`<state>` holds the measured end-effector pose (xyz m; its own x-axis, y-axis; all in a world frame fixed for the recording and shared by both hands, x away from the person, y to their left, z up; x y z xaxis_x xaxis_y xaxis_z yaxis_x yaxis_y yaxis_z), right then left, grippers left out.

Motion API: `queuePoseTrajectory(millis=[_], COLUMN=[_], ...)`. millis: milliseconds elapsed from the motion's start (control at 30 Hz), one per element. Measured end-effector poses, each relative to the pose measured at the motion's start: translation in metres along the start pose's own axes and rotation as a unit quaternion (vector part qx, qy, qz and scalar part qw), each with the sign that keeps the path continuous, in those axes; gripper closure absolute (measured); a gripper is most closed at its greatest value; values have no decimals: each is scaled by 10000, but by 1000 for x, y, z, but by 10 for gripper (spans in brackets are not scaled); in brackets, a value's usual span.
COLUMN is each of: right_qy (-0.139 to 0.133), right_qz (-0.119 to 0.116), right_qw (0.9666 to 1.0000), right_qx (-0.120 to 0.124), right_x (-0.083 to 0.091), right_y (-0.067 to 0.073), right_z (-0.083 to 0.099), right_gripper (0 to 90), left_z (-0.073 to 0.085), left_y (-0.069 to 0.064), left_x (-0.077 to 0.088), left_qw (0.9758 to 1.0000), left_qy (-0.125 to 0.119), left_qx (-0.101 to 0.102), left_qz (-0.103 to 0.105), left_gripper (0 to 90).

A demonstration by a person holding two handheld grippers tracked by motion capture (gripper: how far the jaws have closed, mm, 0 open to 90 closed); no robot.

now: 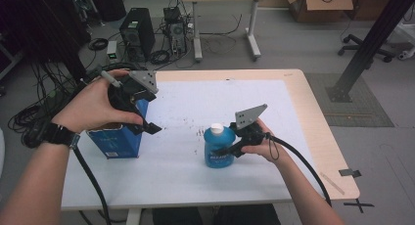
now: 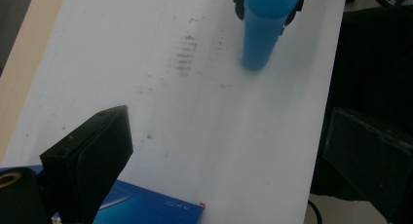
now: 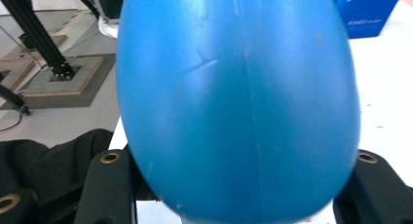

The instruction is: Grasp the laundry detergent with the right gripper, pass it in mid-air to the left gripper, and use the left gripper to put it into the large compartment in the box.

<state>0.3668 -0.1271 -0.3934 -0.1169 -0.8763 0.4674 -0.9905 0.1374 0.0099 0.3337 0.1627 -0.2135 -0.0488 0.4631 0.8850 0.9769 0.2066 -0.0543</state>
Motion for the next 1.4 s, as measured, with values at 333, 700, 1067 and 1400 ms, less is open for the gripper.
queuePoseTrajectory(millis=[333,700,1067,1400], right_qy=[-36,-144,-100,-3], right_qz=[37,-92,-375,-585], right_qw=[10000,9995,9982,9970], right_qx=[83,267,460,503], right_x=[20,22,4,-13], right_y=[-7,-7,-3,0], right_z=[-38,-93,-136,-155], right_gripper=[415,417,419,419], left_z=[-8,-23,-42,-57], left_y=[-1,-6,-13,-17], left_x=[8,22,36,35], left_qw=[10000,9998,9994,9989], left_qy=[1,-26,12,85], left_qx=[-69,-160,-290,-444], left_qz=[-41,-119,-175,-107], left_gripper=[41,40,41,42])
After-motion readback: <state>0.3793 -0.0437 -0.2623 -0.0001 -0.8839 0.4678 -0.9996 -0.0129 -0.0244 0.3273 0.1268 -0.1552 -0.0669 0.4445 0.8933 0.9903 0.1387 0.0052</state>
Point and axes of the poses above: each handheld gripper's, and its own axes: x roughly backward along the jaws, z roughly out of its underside, y roughly to its left, the point moved 2 cm from there along -x, roughly forward along the jaws, and after that the axes turned 10 degrees about z, right-handed, at the moved point
